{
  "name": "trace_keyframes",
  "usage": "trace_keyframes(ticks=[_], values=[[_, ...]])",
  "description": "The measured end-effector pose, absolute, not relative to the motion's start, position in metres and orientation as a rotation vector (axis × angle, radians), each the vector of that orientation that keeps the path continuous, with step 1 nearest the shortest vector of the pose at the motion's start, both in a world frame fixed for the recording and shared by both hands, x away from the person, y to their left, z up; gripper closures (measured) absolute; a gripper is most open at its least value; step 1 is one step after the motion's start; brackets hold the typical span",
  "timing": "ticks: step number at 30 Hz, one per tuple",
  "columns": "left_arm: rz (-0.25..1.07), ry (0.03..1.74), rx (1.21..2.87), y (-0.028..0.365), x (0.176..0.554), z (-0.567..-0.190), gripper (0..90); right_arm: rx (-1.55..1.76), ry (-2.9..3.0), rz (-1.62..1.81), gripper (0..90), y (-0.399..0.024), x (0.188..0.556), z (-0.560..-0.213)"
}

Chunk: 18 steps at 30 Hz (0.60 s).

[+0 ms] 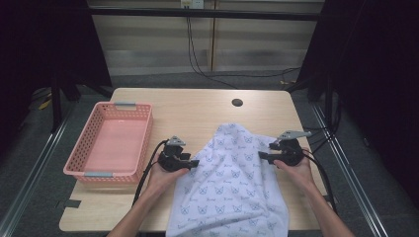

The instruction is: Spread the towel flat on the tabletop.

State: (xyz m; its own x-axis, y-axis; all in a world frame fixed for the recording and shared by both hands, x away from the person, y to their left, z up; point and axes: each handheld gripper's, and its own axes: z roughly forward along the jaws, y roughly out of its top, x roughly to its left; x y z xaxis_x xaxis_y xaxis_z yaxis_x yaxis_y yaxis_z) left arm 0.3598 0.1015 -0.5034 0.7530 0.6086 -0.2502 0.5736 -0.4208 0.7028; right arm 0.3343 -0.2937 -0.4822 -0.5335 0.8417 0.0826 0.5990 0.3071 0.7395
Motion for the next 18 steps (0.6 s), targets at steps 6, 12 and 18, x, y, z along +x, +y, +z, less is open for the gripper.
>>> trace_keyframes(ticks=[6, 12, 18], values=[[-0.004, 0.887, 2.087, 0.108, 0.359, -0.499, 87.3, 1.335, 2.279, 1.086, 70.4, -0.294, 0.346, -0.491], [0.017, 0.866, 1.929, 0.135, 0.349, -0.467, 87.7, 1.285, 2.174, 1.23, 85.8, -0.308, 0.329, -0.452], [0.052, 0.767, 1.826, 0.149, 0.317, -0.427, 87.6, 1.136, 2.088, 1.363, 85.7, -0.315, 0.293, -0.394]])
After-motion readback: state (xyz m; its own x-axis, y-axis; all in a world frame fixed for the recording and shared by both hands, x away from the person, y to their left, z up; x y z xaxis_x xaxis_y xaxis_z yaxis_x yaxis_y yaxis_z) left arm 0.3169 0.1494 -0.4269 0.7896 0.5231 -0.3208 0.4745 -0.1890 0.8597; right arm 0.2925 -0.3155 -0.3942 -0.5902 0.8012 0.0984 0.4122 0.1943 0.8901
